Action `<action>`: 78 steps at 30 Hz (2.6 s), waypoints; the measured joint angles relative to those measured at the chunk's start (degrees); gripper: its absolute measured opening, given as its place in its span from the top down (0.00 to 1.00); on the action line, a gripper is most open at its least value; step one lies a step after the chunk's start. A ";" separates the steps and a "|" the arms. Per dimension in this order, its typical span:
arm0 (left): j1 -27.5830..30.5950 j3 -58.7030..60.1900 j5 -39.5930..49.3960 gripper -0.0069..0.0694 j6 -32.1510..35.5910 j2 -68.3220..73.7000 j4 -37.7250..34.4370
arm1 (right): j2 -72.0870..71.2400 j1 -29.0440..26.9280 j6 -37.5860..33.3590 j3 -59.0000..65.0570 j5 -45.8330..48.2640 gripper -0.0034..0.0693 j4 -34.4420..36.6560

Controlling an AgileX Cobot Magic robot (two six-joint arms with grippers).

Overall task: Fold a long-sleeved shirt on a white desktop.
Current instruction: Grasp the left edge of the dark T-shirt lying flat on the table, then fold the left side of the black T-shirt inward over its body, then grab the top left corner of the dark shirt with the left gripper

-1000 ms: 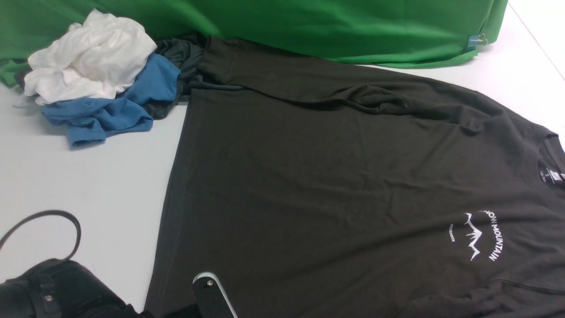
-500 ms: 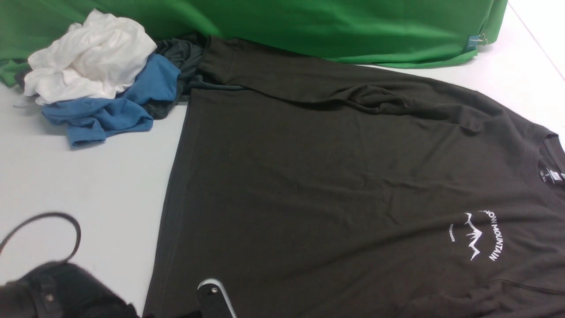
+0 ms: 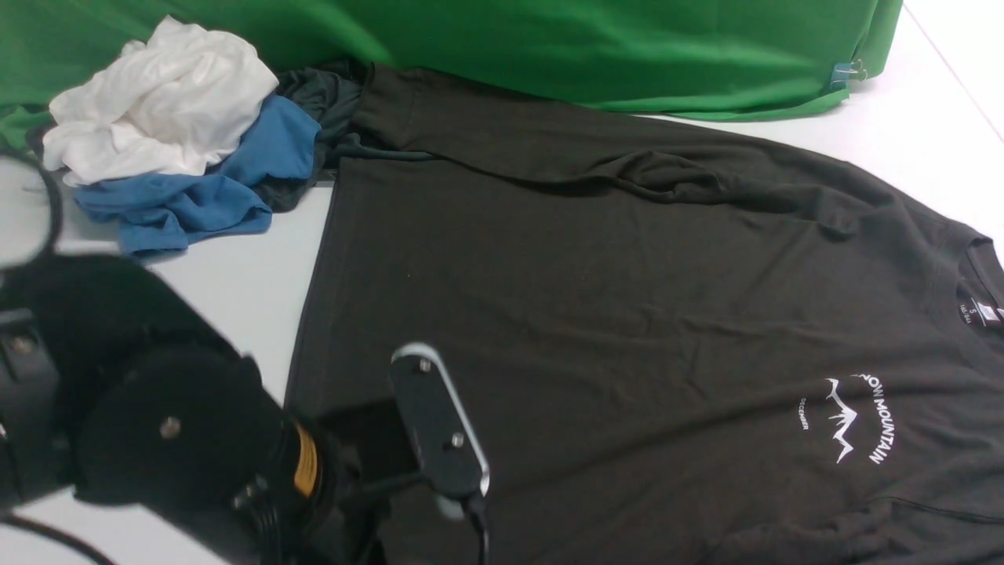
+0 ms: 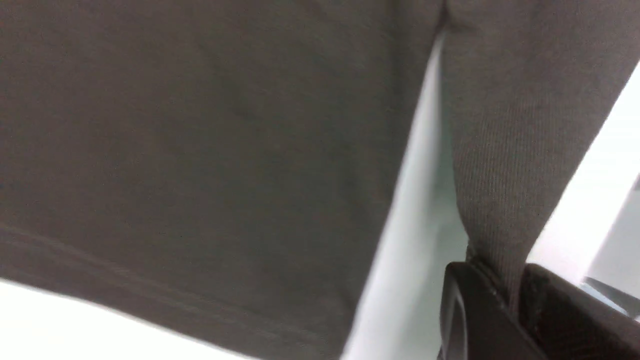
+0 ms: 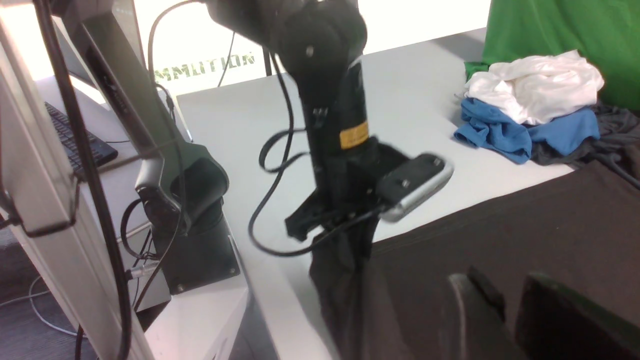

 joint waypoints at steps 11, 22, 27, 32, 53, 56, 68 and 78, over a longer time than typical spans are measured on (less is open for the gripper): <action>2.63 -13.99 3.49 0.82 -0.63 1.98 4.81 | 0.00 0.00 0.83 0.00 0.00 0.72 -1.17; 17.61 -14.76 -0.80 0.82 5.88 10.75 0.42 | 0.07 0.00 1.54 2.80 -0.30 0.72 -1.23; 20.02 -18.14 -0.67 0.82 6.07 11.32 -0.54 | 0.09 0.00 2.13 5.33 -2.44 0.72 -1.23; 20.02 -21.94 -2.12 0.82 6.31 12.90 -0.87 | 0.09 0.00 2.58 6.17 -4.81 0.72 -1.30; 26.72 -29.61 -4.27 0.82 7.63 33.75 -0.01 | 0.13 0.00 4.53 6.52 -5.44 0.70 -1.49; 26.72 -29.75 -4.69 0.80 10.30 35.48 -0.01 | 0.13 0.00 5.48 7.32 -5.57 0.70 -1.49; 27.73 -29.91 -6.32 0.07 7.41 31.22 6.92 | 0.13 0.00 7.15 7.66 -5.61 0.70 -1.49; 23.07 -10.73 -11.68 0.35 32.08 19.66 0.78 | 0.13 0.00 5.24 7.66 -5.61 0.69 -1.49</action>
